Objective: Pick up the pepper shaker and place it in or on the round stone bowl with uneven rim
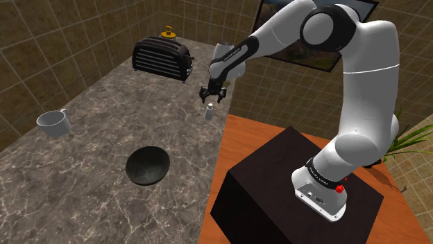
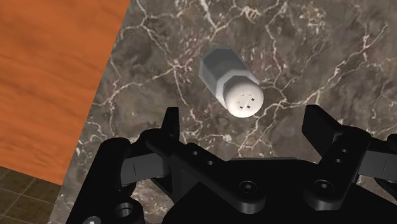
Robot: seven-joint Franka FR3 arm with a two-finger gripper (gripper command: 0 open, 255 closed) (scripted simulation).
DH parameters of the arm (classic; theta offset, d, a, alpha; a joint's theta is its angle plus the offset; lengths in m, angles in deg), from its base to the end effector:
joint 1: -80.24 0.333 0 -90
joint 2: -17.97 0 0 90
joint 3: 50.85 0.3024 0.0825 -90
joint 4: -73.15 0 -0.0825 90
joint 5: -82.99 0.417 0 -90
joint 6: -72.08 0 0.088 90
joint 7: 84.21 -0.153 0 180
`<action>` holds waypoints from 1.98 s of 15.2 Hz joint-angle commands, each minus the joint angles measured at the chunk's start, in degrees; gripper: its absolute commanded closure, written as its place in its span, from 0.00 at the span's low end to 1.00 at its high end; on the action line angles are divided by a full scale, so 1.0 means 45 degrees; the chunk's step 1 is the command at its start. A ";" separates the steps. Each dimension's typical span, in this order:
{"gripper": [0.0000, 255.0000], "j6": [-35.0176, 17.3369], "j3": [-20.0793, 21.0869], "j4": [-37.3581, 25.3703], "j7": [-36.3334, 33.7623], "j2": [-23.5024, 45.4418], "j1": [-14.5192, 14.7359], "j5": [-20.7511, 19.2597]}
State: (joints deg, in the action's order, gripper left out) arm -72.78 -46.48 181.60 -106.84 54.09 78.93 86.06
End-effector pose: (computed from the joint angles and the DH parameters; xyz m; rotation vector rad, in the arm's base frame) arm 0.6420 0.0369 0.0853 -3.0051 0.6093 0.0169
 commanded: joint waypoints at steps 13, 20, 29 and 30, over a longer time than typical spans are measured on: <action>1.00 -0.0486 -0.0015 -0.0221 -0.0024 0.0699 0.0063 -0.0017; 1.00 -0.0486 -0.0015 -0.0219 -0.0023 0.0697 0.0063 -0.0017; 1.00 0.0378 0.0014 0.0038 -0.0074 -0.0427 0.0031 0.0006; 1.00 0.0493 0.0018 0.0058 -0.0080 -0.0562 0.0027 0.0008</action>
State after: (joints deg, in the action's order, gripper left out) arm -71.19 -46.41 181.89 -107.11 52.14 79.02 86.10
